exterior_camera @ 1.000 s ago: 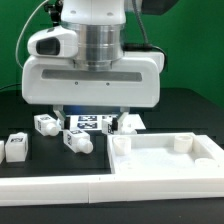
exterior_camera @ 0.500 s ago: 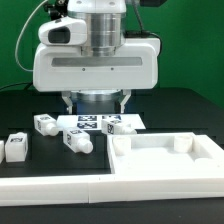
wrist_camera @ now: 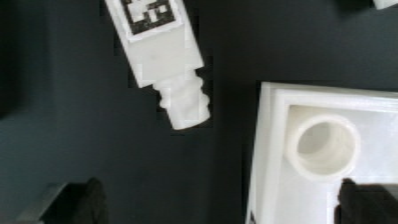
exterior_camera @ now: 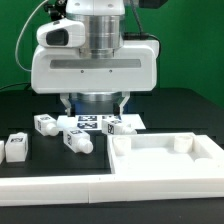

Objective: Assemble one leg

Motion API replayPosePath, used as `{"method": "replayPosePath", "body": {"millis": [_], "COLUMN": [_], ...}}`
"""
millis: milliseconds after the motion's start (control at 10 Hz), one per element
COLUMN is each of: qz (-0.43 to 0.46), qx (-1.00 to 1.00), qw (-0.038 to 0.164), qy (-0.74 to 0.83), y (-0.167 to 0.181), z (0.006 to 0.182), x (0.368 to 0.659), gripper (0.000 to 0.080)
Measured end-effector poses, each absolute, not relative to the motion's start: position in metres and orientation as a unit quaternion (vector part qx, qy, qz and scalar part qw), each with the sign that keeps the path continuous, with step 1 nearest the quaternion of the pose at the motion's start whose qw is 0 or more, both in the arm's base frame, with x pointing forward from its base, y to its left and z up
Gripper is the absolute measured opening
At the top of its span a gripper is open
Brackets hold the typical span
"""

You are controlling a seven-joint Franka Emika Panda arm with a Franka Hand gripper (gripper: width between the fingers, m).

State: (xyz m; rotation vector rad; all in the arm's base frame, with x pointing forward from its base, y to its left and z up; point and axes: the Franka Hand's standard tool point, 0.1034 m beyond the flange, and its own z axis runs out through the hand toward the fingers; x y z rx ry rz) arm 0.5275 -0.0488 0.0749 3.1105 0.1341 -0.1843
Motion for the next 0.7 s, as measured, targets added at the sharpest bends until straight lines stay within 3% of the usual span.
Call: {"method": "replayPosePath", "body": {"millis": [400, 700], "qz": [-0.069, -0.068], "qx": [0.995, 0.995], "qw": [0.011, 0.011], "qy": [0.075, 0.078], "y": [-0.098, -0.093], "z": [0.069, 0.069], "x": [0.508, 0.509], "gripper": [0.0649, 0.0649]}}
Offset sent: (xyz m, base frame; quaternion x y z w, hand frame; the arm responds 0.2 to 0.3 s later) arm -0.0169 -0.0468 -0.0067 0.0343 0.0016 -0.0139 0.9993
